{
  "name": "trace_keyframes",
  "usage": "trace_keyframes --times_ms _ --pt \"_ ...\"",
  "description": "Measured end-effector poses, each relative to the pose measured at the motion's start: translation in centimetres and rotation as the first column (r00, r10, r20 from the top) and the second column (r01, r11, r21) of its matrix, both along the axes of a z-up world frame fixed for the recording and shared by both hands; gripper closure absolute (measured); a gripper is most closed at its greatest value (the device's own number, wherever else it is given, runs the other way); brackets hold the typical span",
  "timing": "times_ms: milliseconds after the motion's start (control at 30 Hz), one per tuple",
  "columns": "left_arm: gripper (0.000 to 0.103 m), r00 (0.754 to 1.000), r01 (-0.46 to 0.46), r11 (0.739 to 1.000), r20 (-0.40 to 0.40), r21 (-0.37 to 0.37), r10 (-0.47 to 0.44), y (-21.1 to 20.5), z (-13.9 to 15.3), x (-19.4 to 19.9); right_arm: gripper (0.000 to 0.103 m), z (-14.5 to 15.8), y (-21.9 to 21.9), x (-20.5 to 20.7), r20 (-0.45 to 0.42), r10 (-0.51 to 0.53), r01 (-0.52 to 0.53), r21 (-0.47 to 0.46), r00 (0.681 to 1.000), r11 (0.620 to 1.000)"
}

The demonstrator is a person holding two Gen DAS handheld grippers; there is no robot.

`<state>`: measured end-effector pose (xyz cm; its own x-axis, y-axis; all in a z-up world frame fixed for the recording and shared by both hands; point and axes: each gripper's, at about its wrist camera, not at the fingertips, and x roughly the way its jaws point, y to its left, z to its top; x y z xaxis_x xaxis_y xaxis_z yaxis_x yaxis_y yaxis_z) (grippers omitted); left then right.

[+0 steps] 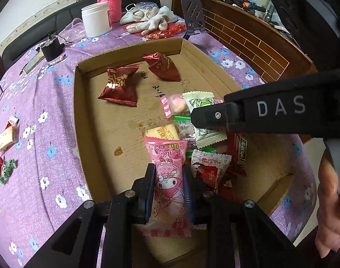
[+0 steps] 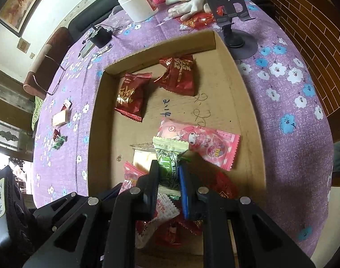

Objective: Organize snacks
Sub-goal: 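Carry both packets over the tray and open both grippers to drop them, then move both open grippers back over the remaining snacks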

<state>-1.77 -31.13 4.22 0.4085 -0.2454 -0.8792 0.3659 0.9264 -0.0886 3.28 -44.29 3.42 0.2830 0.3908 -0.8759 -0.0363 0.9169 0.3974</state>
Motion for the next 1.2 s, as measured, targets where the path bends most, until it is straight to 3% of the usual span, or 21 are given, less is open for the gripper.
trace_keyframes --times_ms 500,700,833,1200 --pt "0.079 1.0 -0.002 1.0 0.008 -0.007 0.002 0.1 0.0 -0.1 0.086 0.6 0.7 -0.1 0.023 0.026 -0.025 -0.02 0.999 0.999" --pt "0.077 0.999 0.004 1.0 0.032 0.004 -0.004 -0.1 0.6 -0.6 0.079 1.3 0.3 -0.6 0.042 0.014 -0.013 -0.024 0.999 1.0" --pt "0.064 0.999 0.0 1.0 0.054 -0.009 0.001 0.2 1.4 -0.8 0.077 2.0 -0.3 -0.7 0.059 -0.016 0.017 -0.014 0.998 1.0" --pt "0.057 0.991 -0.028 0.997 0.129 -0.069 0.037 2.3 4.4 -1.6 0.071 4.4 -0.7 -1.2 0.12 -0.07 0.069 0.017 0.99 0.998"
